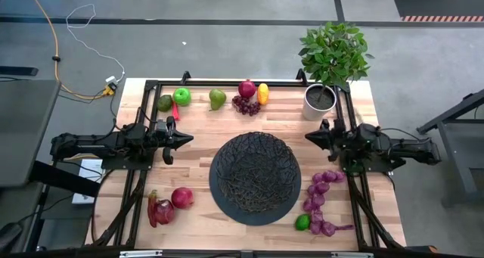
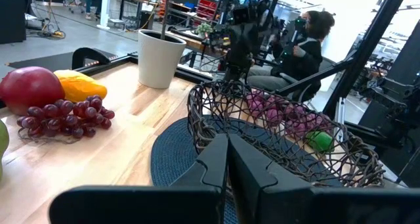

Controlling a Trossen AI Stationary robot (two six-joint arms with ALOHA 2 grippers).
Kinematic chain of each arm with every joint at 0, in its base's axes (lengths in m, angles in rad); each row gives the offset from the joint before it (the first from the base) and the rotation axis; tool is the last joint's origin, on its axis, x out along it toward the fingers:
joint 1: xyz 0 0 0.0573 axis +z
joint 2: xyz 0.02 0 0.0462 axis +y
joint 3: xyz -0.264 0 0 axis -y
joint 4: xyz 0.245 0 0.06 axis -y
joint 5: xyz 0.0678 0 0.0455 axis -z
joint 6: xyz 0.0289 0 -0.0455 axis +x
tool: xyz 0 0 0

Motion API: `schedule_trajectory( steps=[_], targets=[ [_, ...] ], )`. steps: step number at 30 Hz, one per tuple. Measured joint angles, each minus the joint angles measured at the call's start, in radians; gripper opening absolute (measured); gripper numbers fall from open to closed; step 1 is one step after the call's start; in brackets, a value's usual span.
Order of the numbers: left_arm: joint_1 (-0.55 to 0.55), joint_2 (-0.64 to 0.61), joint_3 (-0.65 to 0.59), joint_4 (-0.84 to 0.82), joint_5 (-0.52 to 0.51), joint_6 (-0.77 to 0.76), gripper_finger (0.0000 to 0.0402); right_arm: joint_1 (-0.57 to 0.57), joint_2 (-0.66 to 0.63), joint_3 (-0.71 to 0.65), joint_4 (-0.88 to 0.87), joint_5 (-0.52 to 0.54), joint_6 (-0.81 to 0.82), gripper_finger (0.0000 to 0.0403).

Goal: Build produce basket
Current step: Put the purple garlic into the basket

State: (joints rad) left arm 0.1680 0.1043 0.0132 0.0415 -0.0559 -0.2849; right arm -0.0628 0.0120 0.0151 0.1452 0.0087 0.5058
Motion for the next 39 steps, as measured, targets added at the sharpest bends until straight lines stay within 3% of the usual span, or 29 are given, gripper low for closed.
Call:
schedule_trajectory(
  steps=[7, 10, 15, 21, 26, 29, 33, 39],
  targets=[
    [0.000, 0.000, 0.000, 0.000, 0.000, 0.000, 0.0003, 0.000, 0.004, 0.008, 0.351, 0.049, 0.173, 0.0000],
    [0.000, 0.000, 0.000, 0.000, 0.000, 0.000, 0.0003, 0.001, 0.024, 0.077, 0.357, 0.041, 0.176, 0.0001],
    [0.000, 0.000, 0.000, 0.000, 0.000, 0.000, 0.0003, 0.003, 0.127, 0.284, 0.126, 0.061, 0.192, 0.0032],
    [0.000, 0.000, 0.000, 0.000, 0.000, 0.000, 0.0003, 0.003, 0.328, 0.550, -0.172, 0.057, 0.265, 0.0138],
    [0.000, 0.000, 0.000, 0.000, 0.000, 0.000, 0.0003, 0.003, 0.507, 0.744, -0.299, -0.082, 0.356, 0.0241],
    [0.000, 0.000, 0.000, 0.000, 0.000, 0.000, 0.0003, 0.003, 0.603, 0.850, -0.393, -0.177, 0.359, 0.0280],
    [0.000, 0.000, 0.000, 0.000, 0.000, 0.000, 0.0003, 0.015, 0.708, 0.993, -0.650, -0.196, 0.388, 0.0294],
    [0.000, 0.000, 0.000, 0.000, 0.000, 0.000, 0.0003, 0.068, 0.826, 1.151, -1.070, -0.133, 0.535, 0.0296]
  ],
)
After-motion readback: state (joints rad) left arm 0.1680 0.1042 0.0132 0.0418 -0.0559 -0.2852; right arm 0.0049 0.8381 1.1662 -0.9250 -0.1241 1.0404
